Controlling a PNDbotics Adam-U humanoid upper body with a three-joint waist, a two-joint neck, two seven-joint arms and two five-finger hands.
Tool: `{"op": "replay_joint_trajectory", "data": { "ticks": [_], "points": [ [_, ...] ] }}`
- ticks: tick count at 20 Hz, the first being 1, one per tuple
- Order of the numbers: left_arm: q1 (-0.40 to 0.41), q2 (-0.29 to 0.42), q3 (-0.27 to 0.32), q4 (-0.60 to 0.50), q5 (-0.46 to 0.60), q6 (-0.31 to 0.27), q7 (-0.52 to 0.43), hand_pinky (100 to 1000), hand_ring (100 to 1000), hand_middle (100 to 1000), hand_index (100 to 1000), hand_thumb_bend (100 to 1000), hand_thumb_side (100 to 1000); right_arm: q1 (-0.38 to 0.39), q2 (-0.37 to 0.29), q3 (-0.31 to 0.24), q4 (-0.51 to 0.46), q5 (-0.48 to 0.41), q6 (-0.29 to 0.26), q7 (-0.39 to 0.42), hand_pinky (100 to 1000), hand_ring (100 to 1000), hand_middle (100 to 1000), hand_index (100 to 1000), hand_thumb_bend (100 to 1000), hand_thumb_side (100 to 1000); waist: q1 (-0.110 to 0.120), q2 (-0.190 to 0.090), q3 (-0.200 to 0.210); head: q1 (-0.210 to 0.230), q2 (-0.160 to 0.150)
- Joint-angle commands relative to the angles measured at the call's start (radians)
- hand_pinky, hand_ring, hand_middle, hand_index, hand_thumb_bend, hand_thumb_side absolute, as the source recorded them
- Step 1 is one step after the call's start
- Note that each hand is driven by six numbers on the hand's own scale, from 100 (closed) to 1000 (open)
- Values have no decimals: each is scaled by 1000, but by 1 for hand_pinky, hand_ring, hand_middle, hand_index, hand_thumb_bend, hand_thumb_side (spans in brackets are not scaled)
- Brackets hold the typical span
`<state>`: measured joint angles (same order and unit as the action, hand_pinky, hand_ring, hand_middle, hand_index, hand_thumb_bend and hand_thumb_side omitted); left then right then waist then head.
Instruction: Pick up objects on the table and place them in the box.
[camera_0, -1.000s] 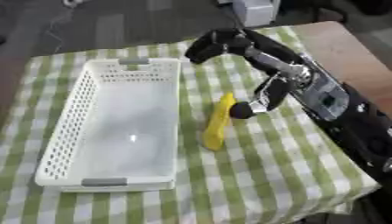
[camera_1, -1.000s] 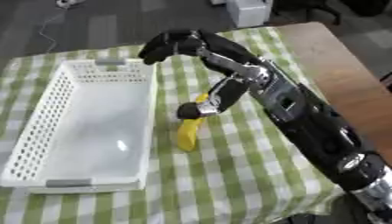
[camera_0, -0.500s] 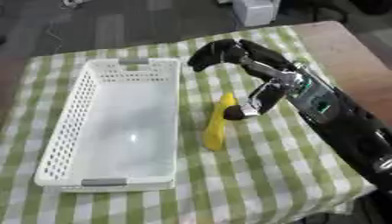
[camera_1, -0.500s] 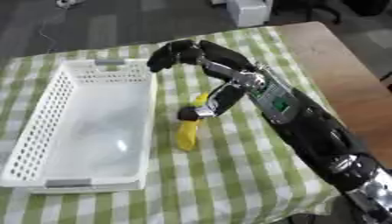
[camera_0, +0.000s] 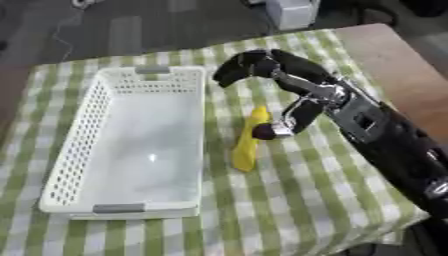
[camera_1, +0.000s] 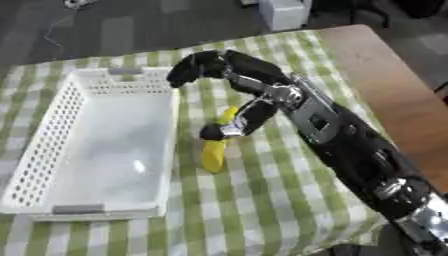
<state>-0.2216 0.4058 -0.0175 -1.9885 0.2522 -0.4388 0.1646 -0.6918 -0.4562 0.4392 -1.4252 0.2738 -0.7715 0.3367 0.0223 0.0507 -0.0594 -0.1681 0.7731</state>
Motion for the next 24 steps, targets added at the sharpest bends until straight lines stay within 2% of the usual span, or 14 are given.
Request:
{"op": "replay_joint_trajectory", "data": {
  "ticks": [1, 16, 24],
  "points": [
    [-14, 21, -1, -11, 5, -4, -3, 536, 584, 1000, 904, 412, 753, -6, -1, 4, -4, 12, -136, 142, 681, 736, 794, 845, 566, 735, 0, -8, 0, -6, -3],
    [-11, 22, -1, -11, 5, -6, -5, 536, 584, 1000, 904, 412, 753, 2, -7, 25, -6, 39, -136, 157, 684, 736, 793, 848, 566, 736, 1, -8, -2, -8, -3],
    [-9, 24, 0, -11, 4, -7, -4, 535, 585, 1000, 905, 412, 753, 17, -32, -7, 26, 103, -136, 124, 685, 736, 793, 849, 566, 718, 0, -8, -5, -5, -3]
  ]
}}
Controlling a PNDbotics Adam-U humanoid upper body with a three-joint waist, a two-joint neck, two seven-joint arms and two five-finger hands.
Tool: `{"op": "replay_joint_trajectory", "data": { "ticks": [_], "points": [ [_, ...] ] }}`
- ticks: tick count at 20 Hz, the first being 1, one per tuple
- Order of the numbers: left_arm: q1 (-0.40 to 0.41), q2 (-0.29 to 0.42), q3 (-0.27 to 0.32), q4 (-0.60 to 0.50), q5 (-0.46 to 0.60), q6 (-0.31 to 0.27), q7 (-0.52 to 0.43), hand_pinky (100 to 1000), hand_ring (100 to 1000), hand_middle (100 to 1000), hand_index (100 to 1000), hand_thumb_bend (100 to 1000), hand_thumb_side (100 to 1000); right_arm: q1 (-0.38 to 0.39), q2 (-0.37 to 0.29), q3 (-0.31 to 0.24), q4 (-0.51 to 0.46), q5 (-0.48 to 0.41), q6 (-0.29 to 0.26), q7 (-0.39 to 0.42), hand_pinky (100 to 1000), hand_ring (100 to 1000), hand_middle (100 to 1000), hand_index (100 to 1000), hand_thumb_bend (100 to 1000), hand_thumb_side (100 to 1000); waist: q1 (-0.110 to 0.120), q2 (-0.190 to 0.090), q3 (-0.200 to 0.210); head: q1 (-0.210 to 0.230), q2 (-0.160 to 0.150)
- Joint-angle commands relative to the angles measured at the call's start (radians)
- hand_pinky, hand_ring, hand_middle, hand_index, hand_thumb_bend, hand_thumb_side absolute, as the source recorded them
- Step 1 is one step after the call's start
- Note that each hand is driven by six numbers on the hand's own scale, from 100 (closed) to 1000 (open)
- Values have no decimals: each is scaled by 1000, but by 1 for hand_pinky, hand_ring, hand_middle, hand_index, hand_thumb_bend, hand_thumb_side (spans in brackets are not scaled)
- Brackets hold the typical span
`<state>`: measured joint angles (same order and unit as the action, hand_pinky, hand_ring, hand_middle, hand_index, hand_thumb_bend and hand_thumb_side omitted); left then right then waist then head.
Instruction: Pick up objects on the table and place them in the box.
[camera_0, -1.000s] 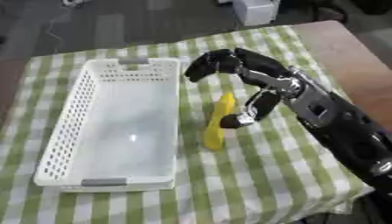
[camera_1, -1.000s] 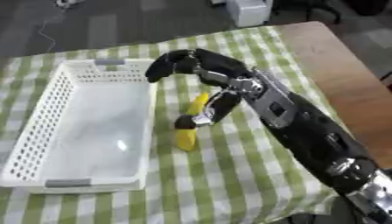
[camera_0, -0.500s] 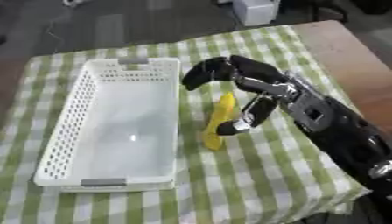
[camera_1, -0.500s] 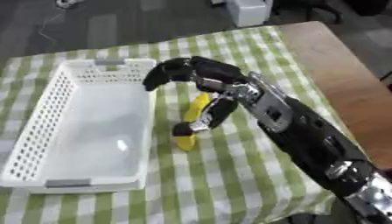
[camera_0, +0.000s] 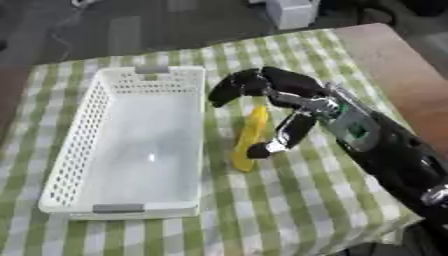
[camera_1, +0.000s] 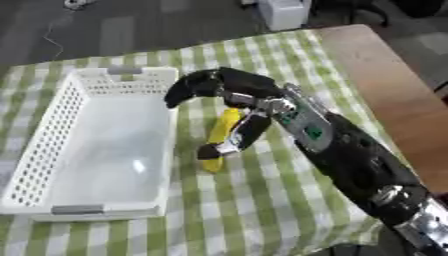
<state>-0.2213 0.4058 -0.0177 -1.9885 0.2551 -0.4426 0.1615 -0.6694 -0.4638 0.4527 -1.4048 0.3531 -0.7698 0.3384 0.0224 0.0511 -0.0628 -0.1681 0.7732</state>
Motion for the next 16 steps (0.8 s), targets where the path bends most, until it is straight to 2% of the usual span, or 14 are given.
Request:
{"op": "replay_joint_trajectory", "data": {
  "ticks": [1, 9, 16],
  "points": [
    [-9, 24, 0, -11, 1, -3, -1, 535, 585, 1000, 905, 412, 753, -2, -25, -22, 11, 35, -137, 115, 685, 736, 793, 849, 563, 716, 0, -8, -2, -5, -3],
    [-5, 24, 0, -11, 0, -4, -1, 533, 584, 1000, 906, 410, 753, 20, -27, -27, 42, 109, -137, 68, 684, 736, 793, 850, 548, 691, 3, -7, -5, -6, -3],
    [-6, 22, 0, -11, 0, -5, -1, 533, 585, 1000, 906, 409, 755, 19, -8, -40, 111, 179, -137, 37, 683, 735, 793, 851, 539, 692, 5, -5, -5, -6, -3]
  ]
}}
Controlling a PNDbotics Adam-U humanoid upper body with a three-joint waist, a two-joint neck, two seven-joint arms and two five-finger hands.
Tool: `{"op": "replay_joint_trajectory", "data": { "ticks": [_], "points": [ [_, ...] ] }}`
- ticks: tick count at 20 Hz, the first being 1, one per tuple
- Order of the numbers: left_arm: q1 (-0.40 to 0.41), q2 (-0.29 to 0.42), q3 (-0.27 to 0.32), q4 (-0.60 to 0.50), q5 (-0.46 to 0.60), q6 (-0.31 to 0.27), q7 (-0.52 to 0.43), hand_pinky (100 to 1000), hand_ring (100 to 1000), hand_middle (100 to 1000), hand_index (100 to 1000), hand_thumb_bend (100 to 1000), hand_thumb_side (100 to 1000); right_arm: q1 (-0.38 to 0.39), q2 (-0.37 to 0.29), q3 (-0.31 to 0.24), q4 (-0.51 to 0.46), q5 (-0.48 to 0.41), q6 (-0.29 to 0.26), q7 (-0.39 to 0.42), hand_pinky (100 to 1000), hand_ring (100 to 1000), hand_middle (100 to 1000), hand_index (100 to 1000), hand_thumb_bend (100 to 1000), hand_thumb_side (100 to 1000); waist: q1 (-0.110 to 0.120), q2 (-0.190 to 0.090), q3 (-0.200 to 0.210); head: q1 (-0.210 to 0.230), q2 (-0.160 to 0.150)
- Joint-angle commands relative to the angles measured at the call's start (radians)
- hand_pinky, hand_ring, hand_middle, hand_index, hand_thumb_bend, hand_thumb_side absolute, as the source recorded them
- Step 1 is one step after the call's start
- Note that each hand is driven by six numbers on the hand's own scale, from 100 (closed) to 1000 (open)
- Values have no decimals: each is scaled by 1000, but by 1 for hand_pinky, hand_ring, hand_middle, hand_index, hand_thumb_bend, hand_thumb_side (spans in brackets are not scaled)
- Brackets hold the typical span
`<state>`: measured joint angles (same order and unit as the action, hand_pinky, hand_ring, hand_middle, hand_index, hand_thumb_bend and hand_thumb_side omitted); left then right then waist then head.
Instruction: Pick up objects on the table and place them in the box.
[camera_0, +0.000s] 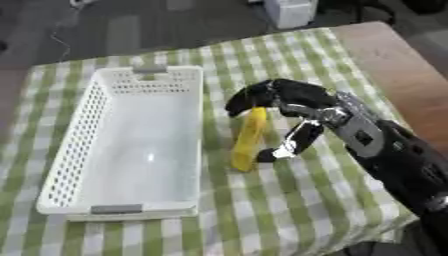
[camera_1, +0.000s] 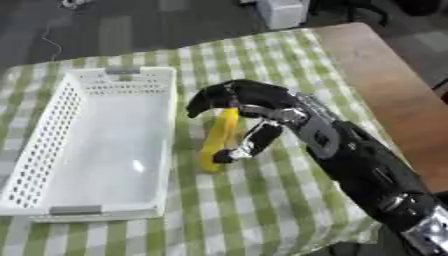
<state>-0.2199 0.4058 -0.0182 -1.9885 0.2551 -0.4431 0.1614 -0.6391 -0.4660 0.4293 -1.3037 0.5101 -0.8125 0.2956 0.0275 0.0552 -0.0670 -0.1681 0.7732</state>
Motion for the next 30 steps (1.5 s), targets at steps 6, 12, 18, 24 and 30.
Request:
{"op": "replay_joint_trajectory", "data": {
  "ticks": [6, 12, 18, 24, 30],
  "points": [
    [-12, 21, -2, -11, 2, -5, -4, 533, 585, 1000, 907, 410, 755, -32, -5, -9, 21, 56, -94, 51, 685, 735, 792, 851, 541, 677, -1, -4, 3, -8, -3],
    [-17, 19, -5, -11, 4, -5, -8, 533, 585, 1000, 907, 410, 755, -86, -6, 8, 23, 93, -94, 39, 691, 735, 791, 853, 561, 645, -2, 1, 10, -16, -3],
    [-25, 18, -6, -11, 8, -4, -9, 535, 586, 1000, 907, 412, 754, -128, 11, 32, 45, 161, -94, 27, 696, 736, 791, 854, 570, 623, -5, 3, 17, -17, -3],
    [-31, 17, -6, -11, 13, -4, -10, 537, 586, 1000, 907, 413, 754, -140, 15, 49, 59, 210, -94, 14, 698, 736, 791, 855, 579, 603, -7, 4, 21, -17, -4],
    [-31, 18, -7, -11, 14, -5, -11, 536, 587, 1000, 907, 413, 754, -146, 11, 64, 62, 251, -94, 7, 699, 736, 792, 856, 584, 581, -7, 4, 22, -23, -4]
  ]
}}
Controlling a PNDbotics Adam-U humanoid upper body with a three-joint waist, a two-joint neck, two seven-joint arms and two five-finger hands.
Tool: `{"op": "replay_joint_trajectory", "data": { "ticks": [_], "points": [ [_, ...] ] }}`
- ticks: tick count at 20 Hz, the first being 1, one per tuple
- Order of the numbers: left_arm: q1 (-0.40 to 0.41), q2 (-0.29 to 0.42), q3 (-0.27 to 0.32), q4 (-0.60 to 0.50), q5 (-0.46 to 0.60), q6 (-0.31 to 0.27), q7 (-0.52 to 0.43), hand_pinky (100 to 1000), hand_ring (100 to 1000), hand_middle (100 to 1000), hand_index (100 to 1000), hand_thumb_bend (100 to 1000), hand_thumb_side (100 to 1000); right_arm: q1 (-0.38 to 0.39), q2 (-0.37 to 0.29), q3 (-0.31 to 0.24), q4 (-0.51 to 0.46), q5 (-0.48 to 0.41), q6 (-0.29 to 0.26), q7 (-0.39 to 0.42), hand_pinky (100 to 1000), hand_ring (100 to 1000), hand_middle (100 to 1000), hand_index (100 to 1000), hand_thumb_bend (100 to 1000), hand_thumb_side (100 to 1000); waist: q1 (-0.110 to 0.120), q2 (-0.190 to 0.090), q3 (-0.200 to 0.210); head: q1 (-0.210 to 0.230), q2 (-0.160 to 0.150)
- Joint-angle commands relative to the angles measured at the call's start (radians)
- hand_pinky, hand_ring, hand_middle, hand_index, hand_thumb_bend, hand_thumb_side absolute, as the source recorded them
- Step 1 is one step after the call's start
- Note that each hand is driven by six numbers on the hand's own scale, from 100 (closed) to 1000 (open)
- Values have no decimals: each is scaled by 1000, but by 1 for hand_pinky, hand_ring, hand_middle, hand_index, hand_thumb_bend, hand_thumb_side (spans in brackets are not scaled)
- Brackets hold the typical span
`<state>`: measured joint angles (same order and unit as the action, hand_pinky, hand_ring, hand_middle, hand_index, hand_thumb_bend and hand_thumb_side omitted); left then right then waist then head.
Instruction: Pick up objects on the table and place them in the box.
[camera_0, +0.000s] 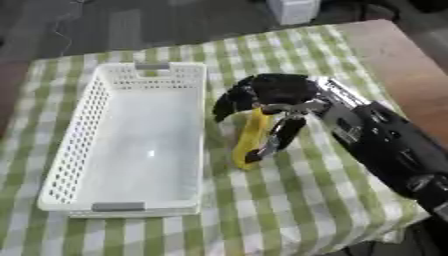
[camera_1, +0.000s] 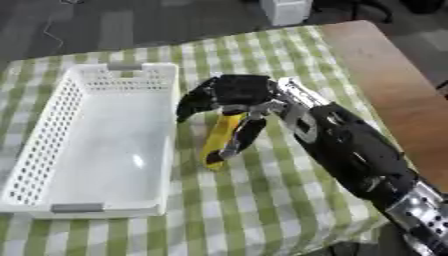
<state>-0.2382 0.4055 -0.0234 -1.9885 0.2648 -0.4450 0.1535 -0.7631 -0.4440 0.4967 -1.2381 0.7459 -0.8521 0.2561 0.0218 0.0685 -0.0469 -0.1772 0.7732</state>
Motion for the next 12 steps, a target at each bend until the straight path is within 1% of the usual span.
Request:
{"op": "replay_joint_trajectory", "data": {
  "ticks": [1, 3, 4, 5, 12],
  "points": [
    [-12, 18, -2, -11, 5, -3, -3, 536, 587, 1000, 907, 413, 754, -21, -11, -7, 1, 21, -55, 45, 699, 736, 792, 856, 586, 581, -2, -9, 1, -15, -4],
    [-12, 18, -1, -11, 5, -3, -3, 537, 587, 1000, 907, 413, 754, -18, -9, -19, 22, 35, -55, 40, 698, 736, 793, 856, 591, 572, -1, -10, 1, -15, -4],
    [-12, 18, -1, -11, 5, -3, -3, 536, 587, 1000, 907, 412, 754, -16, -7, -24, 34, 44, -55, 37, 698, 736, 792, 856, 615, 537, -1, -10, 0, -15, -5],
    [-12, 18, -1, -11, 5, -3, -3, 536, 587, 1000, 907, 412, 754, -14, -5, -29, 46, 56, -55, 35, 698, 736, 793, 856, 589, 564, -1, -10, 0, -15, -6],
    [-9, 18, -1, -11, 4, -4, -4, 535, 587, 1000, 908, 411, 755, -8, 5, -35, 90, 138, -55, -11, 700, 737, 792, 860, 596, 548, 1, -9, -3, -23, -9]
  ]
}}
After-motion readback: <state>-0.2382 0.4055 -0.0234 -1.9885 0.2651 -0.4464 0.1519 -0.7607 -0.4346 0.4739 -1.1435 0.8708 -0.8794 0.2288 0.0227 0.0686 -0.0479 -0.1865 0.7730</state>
